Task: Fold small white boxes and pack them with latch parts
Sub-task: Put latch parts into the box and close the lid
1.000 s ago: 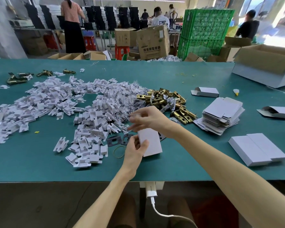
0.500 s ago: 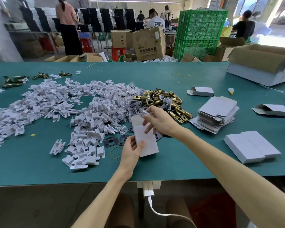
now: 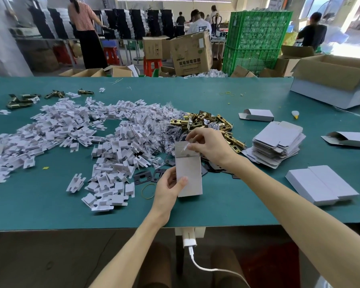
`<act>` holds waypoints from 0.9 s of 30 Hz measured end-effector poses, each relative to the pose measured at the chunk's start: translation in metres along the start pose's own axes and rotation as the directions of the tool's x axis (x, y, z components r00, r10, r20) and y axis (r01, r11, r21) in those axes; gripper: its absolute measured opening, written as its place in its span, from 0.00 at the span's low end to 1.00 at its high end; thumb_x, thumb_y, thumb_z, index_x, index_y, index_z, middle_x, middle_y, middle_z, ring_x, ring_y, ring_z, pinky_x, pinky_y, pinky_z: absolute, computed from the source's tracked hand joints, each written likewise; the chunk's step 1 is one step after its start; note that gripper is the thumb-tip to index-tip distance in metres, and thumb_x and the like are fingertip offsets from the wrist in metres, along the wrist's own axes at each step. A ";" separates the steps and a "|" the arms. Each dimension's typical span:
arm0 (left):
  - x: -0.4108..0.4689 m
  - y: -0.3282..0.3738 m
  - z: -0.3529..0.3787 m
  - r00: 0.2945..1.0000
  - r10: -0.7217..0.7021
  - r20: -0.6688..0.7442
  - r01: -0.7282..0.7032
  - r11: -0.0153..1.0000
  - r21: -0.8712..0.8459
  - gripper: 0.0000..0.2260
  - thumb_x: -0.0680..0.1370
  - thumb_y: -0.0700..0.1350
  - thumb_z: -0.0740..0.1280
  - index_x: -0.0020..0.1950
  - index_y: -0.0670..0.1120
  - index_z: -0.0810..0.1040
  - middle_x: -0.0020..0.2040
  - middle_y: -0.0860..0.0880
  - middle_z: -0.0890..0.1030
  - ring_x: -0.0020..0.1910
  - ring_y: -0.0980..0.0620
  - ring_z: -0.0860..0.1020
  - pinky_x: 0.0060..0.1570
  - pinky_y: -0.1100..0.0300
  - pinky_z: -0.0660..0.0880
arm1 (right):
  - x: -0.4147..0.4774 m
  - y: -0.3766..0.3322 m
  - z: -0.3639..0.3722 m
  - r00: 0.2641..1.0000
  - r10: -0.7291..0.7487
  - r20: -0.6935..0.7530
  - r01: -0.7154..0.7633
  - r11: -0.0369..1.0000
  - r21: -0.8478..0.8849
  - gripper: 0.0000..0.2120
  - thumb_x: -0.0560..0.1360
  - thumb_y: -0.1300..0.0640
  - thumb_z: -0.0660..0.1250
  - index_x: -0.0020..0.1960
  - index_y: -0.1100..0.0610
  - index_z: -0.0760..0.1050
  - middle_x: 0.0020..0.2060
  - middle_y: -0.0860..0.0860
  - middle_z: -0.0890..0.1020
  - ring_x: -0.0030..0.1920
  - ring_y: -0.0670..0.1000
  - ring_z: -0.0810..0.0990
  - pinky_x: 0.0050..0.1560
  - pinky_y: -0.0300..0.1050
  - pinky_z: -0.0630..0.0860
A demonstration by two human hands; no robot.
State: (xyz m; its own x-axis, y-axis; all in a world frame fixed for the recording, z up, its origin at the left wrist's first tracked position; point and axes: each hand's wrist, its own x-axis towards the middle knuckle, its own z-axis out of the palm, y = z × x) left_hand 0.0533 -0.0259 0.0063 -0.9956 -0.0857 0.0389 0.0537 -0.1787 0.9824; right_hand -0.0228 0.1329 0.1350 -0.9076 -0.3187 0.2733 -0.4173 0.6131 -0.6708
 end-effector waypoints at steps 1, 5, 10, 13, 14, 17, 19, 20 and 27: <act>0.000 0.000 0.000 1.000 -0.001 0.002 0.001 1.000 -0.002 0.15 0.79 0.46 0.75 0.64 0.52 0.79 0.57 0.55 0.86 0.57 0.55 0.83 0.53 0.62 0.80 | 0.000 -0.001 0.000 1.000 -0.016 0.001 0.016 0.999 -0.041 0.09 0.77 0.59 0.74 0.57 0.57 0.82 0.46 0.53 0.84 0.44 0.49 0.82 0.49 0.41 0.80; 0.000 0.000 -0.001 1.000 -0.005 0.006 0.005 1.000 -0.003 0.16 0.79 0.45 0.75 0.66 0.49 0.79 0.58 0.52 0.86 0.59 0.53 0.83 0.55 0.60 0.80 | 0.000 -0.004 -0.002 0.999 -0.029 0.038 0.035 0.984 -0.177 0.14 0.77 0.61 0.74 0.61 0.58 0.77 0.49 0.53 0.83 0.50 0.53 0.81 0.54 0.47 0.78; 0.000 0.001 -0.001 1.000 -0.005 0.010 0.005 1.000 0.010 0.18 0.78 0.47 0.75 0.66 0.49 0.78 0.59 0.52 0.86 0.59 0.53 0.83 0.57 0.58 0.80 | 0.002 -0.006 -0.002 0.997 -0.038 0.073 0.060 0.945 -0.321 0.09 0.76 0.60 0.74 0.55 0.57 0.78 0.50 0.52 0.82 0.51 0.54 0.80 0.54 0.53 0.79; 0.001 0.001 -0.001 1.000 -0.003 0.007 0.003 1.000 0.010 0.18 0.77 0.48 0.75 0.66 0.49 0.79 0.59 0.52 0.86 0.59 0.53 0.83 0.57 0.58 0.80 | 0.001 -0.006 0.000 0.996 -0.040 0.085 0.068 0.932 -0.356 0.09 0.77 0.59 0.74 0.56 0.57 0.79 0.52 0.53 0.82 0.53 0.53 0.79 0.54 0.53 0.79; 0.001 0.001 0.000 1.000 -0.002 0.005 0.001 1.000 0.010 0.19 0.76 0.49 0.75 0.66 0.49 0.79 0.59 0.52 0.86 0.59 0.53 0.83 0.57 0.59 0.80 | 0.001 -0.005 0.002 0.995 -0.047 0.093 0.078 0.925 -0.372 0.09 0.77 0.58 0.73 0.56 0.57 0.79 0.52 0.52 0.81 0.54 0.53 0.77 0.55 0.53 0.78; 0.001 0.000 0.000 1.000 0.002 -0.001 -0.002 1.000 0.010 0.21 0.74 0.52 0.76 0.65 0.50 0.79 0.59 0.52 0.86 0.59 0.53 0.83 0.56 0.58 0.80 | 0.000 -0.003 0.007 0.993 -0.065 0.098 0.100 0.907 -0.409 0.08 0.78 0.58 0.72 0.56 0.57 0.80 0.53 0.52 0.80 0.58 0.53 0.73 0.56 0.49 0.75; 0.001 0.000 -0.001 1.000 0.004 -0.004 -0.004 1.000 0.010 0.21 0.74 0.52 0.76 0.65 0.50 0.79 0.59 0.51 0.86 0.59 0.52 0.83 0.56 0.58 0.80 | 0.000 -0.002 0.008 0.994 -0.063 0.091 0.096 0.906 -0.412 0.08 0.78 0.58 0.72 0.57 0.57 0.81 0.54 0.52 0.78 0.59 0.53 0.73 0.57 0.48 0.74; 0.002 0.000 -0.001 1.000 0.003 -0.006 -0.002 1.000 0.010 0.21 0.74 0.52 0.76 0.65 0.50 0.79 0.59 0.51 0.86 0.59 0.52 0.83 0.56 0.58 0.80 | 0.000 -0.001 0.008 0.994 -0.061 0.091 0.093 0.906 -0.412 0.08 0.78 0.58 0.71 0.57 0.57 0.82 0.54 0.52 0.77 0.58 0.52 0.73 0.57 0.47 0.74; 0.004 -0.003 -0.001 0.999 -0.025 -0.043 0.025 1.000 0.002 0.16 0.78 0.49 0.74 0.64 0.50 0.78 0.58 0.51 0.85 0.59 0.53 0.83 0.55 0.59 0.81 | 0.000 0.009 0.010 0.999 -0.039 0.031 0.048 0.930 -0.365 0.08 0.81 0.60 0.66 0.56 0.56 0.83 0.53 0.51 0.74 0.51 0.51 0.76 0.55 0.45 0.74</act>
State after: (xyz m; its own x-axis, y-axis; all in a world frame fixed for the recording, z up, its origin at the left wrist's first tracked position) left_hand 0.0493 -0.0266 0.0034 -0.9924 -0.1231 0.0061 0.0282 -0.1791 0.9834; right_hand -0.0263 0.1316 0.1219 -0.8886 -0.3650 0.2778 -0.4484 0.8188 -0.3584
